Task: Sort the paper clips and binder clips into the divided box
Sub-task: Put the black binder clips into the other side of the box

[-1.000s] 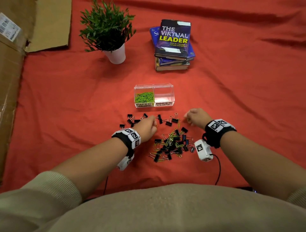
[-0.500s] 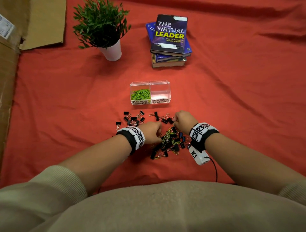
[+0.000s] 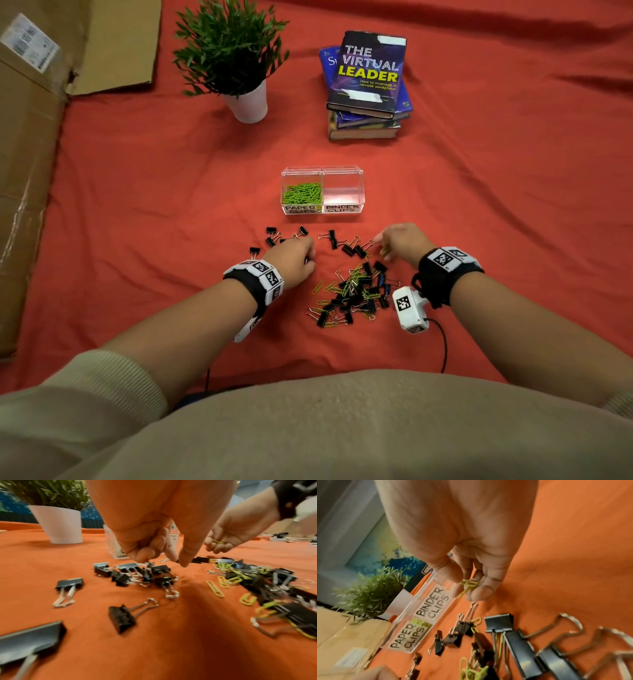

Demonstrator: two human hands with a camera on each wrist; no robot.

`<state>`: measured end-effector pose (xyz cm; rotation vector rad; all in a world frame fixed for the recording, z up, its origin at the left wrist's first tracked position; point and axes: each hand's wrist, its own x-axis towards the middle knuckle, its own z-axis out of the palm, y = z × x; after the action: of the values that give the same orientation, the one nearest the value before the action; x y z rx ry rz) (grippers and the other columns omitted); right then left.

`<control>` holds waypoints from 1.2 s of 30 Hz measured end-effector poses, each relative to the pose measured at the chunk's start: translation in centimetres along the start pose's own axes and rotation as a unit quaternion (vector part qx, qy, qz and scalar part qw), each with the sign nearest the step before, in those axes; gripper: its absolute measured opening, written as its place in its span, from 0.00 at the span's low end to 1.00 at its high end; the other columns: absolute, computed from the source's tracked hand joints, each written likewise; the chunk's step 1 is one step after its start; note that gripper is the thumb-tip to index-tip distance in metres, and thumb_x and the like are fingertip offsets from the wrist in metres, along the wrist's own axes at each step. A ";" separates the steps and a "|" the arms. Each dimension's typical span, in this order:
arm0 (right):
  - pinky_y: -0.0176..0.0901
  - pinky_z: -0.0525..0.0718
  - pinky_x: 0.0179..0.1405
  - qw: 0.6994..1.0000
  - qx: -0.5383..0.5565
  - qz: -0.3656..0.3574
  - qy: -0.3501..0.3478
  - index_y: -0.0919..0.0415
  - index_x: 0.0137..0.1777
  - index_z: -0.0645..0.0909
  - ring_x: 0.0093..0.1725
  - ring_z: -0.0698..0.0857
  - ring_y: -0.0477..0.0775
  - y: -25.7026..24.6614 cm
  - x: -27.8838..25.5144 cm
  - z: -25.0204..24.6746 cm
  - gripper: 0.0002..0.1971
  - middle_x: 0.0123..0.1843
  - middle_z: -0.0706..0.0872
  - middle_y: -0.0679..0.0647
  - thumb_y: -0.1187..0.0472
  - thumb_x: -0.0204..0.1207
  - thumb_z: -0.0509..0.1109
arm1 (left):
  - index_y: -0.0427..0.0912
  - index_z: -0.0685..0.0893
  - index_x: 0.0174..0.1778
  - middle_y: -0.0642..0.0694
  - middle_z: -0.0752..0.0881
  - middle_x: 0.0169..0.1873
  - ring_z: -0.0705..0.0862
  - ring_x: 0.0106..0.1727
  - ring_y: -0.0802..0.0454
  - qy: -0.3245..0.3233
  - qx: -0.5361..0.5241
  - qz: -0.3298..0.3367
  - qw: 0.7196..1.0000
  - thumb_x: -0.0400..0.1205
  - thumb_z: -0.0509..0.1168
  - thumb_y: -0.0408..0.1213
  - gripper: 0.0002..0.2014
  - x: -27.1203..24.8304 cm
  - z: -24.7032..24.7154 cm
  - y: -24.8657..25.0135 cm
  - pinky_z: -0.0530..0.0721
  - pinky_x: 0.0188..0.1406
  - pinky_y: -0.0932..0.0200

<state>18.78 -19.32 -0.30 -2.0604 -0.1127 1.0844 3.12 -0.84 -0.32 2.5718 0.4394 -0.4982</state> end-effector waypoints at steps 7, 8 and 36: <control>0.39 0.73 0.22 0.943 -0.332 -0.029 0.010 0.64 0.31 0.77 0.30 0.78 0.54 -0.6 -0.2 2.3 0.13 0.29 0.78 0.55 0.58 0.73 0.72 | 0.43 0.81 0.50 0.43 0.86 0.50 0.85 0.51 0.41 -0.075 0.128 0.002 0.989 0.79 0.64 0.51 0.14 -0.8 2.5 1.6 0.84 0.46 0.50; 0.39 0.72 0.21 0.933 -0.358 -0.041 0.011 0.62 0.27 0.73 0.28 0.77 0.54 -0.7 -0.2 2.8 0.16 0.26 0.76 0.54 0.58 0.73 0.72 | 0.42 0.81 0.51 0.42 0.85 0.51 0.85 0.52 0.40 -0.081 0.128 0.005 0.988 0.80 0.64 0.50 0.14 -0.8 2.6 1.6 0.83 0.47 0.50; 0.40 0.72 0.29 0.973 0.167 0.031 -0.153 0.65 0.37 0.76 0.29 0.74 0.52 -3.8 -1.0 4.0 0.10 0.32 0.76 0.57 0.69 0.79 0.57 | 0.37 0.76 0.49 0.39 0.84 0.40 0.83 0.42 0.39 -0.009 -0.089 -0.069 0.994 0.84 0.53 0.39 0.10 1.1 -1.0 -1.0 0.76 0.38 0.52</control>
<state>16.24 -14.75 1.60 -1.5978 -0.0159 1.3556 3.93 0.74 -0.36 2.3747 0.6300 -0.5050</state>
